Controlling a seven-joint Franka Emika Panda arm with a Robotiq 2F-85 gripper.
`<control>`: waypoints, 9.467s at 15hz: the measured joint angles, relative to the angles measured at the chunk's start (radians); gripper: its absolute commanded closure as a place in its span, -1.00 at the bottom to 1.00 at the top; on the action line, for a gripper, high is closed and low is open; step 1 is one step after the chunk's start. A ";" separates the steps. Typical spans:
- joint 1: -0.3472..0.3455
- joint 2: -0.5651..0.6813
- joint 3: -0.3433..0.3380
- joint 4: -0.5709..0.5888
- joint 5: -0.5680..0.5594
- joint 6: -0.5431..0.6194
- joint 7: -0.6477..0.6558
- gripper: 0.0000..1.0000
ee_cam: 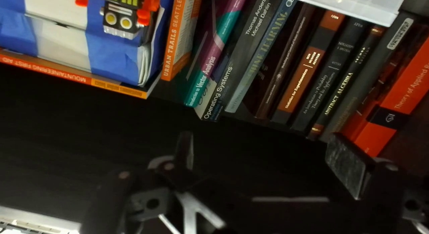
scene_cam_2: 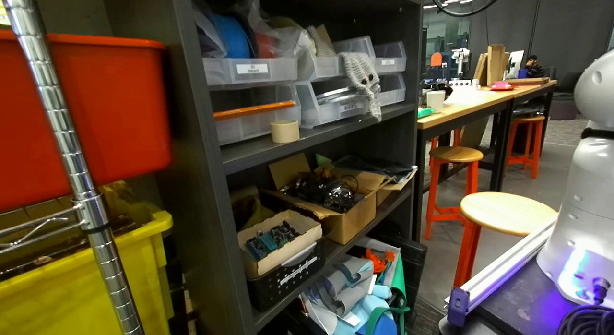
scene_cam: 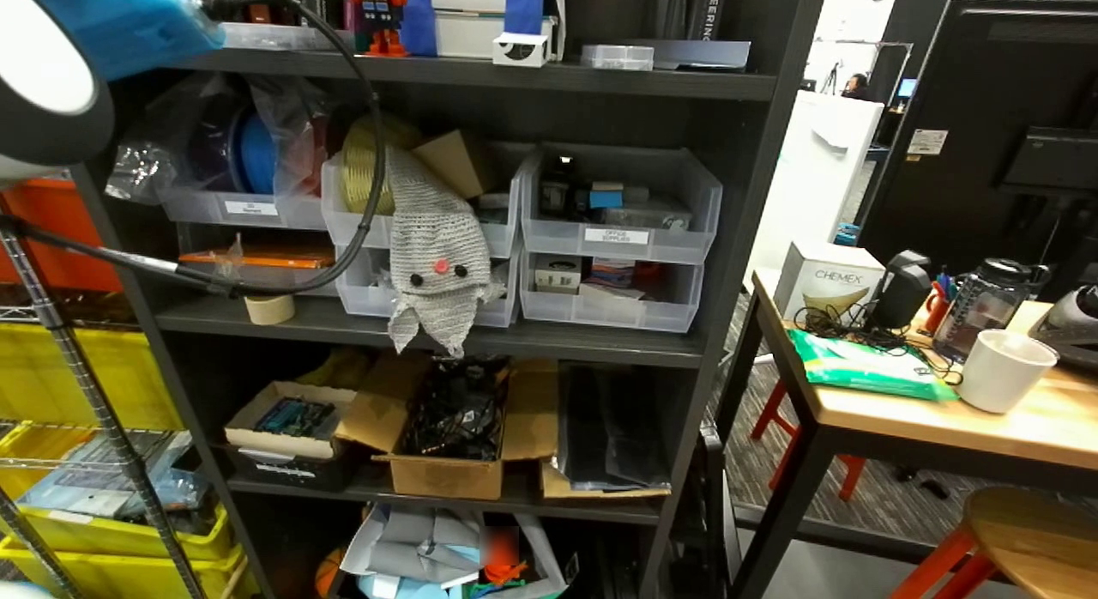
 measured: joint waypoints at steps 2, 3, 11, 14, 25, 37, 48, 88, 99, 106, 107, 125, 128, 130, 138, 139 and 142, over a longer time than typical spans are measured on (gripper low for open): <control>-0.022 0.026 0.002 0.033 0.006 -0.010 0.003 -1.00; -0.032 0.035 0.000 0.049 0.012 -0.024 0.005 -1.00; -0.059 0.069 -0.058 0.089 0.026 -0.116 0.028 -1.00; -0.059 0.075 -0.077 0.091 0.026 -0.134 0.028 -1.00; -0.059 0.126 -0.091 0.146 0.020 -0.224 0.028 -1.00; -0.055 0.149 -0.093 0.196 0.015 -0.298 0.028 -1.00; -0.026 0.268 -0.011 0.333 0.065 -0.469 0.245 -1.00; -0.303 0.120 0.075 0.215 0.104 -0.409 0.626 -1.00; -0.237 0.134 0.074 0.258 0.060 -0.464 0.397 -1.00; -0.247 0.139 0.069 0.273 0.014 -0.484 0.341 -1.00; -0.249 0.143 0.065 0.277 0.010 -0.488 0.337 -1.00; -0.223 0.260 -0.006 0.371 -0.029 -0.528 0.245 -1.00; -0.204 0.281 -0.009 0.381 -0.032 -0.535 0.236 -1.00; -0.194 0.292 -0.014 0.387 -0.033 -0.536 0.230 -1.00; -0.158 0.306 -0.054 0.394 -0.033 -0.542 0.208 -1.00; -0.155 0.307 -0.057 0.394 -0.033 -0.543 0.206 -1.00; -0.149 0.307 -0.063 0.394 -0.033 -0.546 0.202 -1.00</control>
